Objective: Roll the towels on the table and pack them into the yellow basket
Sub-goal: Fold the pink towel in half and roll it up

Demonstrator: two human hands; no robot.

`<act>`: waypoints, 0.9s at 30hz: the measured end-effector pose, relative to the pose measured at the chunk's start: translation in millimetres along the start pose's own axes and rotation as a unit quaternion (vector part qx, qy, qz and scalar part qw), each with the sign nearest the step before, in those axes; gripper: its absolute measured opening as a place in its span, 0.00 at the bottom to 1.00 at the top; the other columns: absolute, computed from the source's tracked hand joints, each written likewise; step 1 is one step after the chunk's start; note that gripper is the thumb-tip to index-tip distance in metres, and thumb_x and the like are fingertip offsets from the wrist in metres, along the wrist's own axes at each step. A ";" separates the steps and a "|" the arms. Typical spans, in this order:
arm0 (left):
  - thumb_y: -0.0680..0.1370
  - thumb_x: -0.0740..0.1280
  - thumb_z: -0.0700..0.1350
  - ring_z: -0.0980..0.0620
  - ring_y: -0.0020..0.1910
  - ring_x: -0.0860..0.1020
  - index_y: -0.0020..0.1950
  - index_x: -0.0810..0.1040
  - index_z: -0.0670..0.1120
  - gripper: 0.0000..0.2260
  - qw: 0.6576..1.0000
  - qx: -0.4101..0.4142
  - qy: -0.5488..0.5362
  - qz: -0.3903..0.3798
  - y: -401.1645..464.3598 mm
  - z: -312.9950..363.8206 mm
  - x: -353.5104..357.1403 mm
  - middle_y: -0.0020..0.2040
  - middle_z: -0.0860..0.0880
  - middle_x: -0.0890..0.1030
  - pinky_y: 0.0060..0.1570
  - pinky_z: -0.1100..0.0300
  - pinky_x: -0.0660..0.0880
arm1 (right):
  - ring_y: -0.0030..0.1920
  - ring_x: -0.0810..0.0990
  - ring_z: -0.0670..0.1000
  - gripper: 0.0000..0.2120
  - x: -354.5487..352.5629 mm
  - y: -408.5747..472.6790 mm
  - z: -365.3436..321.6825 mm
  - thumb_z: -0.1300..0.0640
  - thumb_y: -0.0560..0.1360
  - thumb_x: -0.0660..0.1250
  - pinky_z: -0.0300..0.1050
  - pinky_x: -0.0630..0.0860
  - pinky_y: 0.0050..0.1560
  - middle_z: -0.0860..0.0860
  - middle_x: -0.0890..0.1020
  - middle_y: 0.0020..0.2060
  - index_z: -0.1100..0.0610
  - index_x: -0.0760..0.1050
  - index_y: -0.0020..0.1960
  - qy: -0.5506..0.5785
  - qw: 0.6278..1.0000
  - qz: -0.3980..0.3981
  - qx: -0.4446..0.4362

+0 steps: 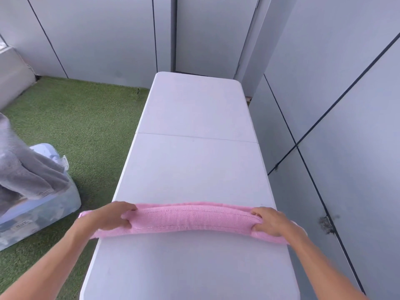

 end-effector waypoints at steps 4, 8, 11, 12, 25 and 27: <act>0.76 0.69 0.44 0.51 0.61 0.76 0.65 0.76 0.51 0.17 0.980 0.034 -0.103 0.168 -10.4 -11.4 -23.0 0.61 0.53 0.78 0.63 0.55 0.68 | 0.63 0.73 0.49 0.15 -19.1 -8.7 2.2 0.48 0.77 0.64 0.51 0.68 0.60 0.42 0.77 0.60 0.44 0.71 0.63 0.073 0.982 0.174 -0.013; 0.74 0.70 0.56 0.53 0.58 0.76 0.65 0.74 0.53 0.21 0.954 0.073 -0.017 0.291 -30.2 -19.3 -22.2 0.60 0.57 0.77 0.60 0.51 0.71 | 0.75 0.54 0.47 0.27 -1.9 -20.5 5.2 0.38 0.76 0.62 0.57 0.53 0.72 0.37 0.60 0.69 0.40 0.60 0.72 0.079 0.976 0.199 -0.024; 0.71 0.73 0.58 0.51 0.59 0.76 0.69 0.71 0.53 0.29 0.964 0.067 0.032 0.256 -24.3 -23.8 -9.6 0.61 0.55 0.76 0.61 0.50 0.70 | 0.75 0.54 0.48 0.30 4.5 -18.6 14.2 0.42 0.75 0.64 0.58 0.51 0.71 0.41 0.62 0.72 0.42 0.57 0.74 0.030 0.983 0.181 -0.003; 0.71 0.74 0.55 0.48 0.58 0.77 0.69 0.72 0.52 0.28 0.964 0.055 0.036 0.259 -22.0 -24.3 -9.5 0.60 0.53 0.77 0.60 0.50 0.71 | 0.73 0.59 0.48 0.28 0.5 -18.7 14.2 0.44 0.76 0.65 0.57 0.53 0.69 0.43 0.67 0.69 0.44 0.60 0.73 0.027 0.980 0.199 0.001; 0.77 0.59 0.64 0.42 0.41 0.78 0.46 0.67 0.47 0.20 0.963 -0.149 -0.036 0.220 -52.5 86.2 34.3 0.44 0.48 0.80 0.36 0.54 0.67 | 0.47 0.78 0.58 0.16 42.6 -35.2 -63.8 0.42 0.79 0.58 0.53 0.75 0.46 0.54 0.79 0.44 0.56 0.70 0.51 0.211 0.949 0.217 0.091; 0.78 0.57 0.63 0.42 0.43 0.76 0.46 0.65 0.46 0.19 0.971 -0.139 -0.060 0.187 -46.2 112.5 52.4 0.45 0.48 0.78 0.37 0.54 0.67 | 0.48 0.77 0.58 0.18 49.9 -37.7 -84.5 0.41 0.79 0.58 0.53 0.74 0.46 0.54 0.78 0.45 0.57 0.69 0.51 0.225 0.947 0.213 0.084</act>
Point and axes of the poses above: each hand's wrist, its own y-axis towards the middle knuckle, its own x-axis out of the palm, z = x × y, the point moved 9 cm from there along y, towards the middle knuckle
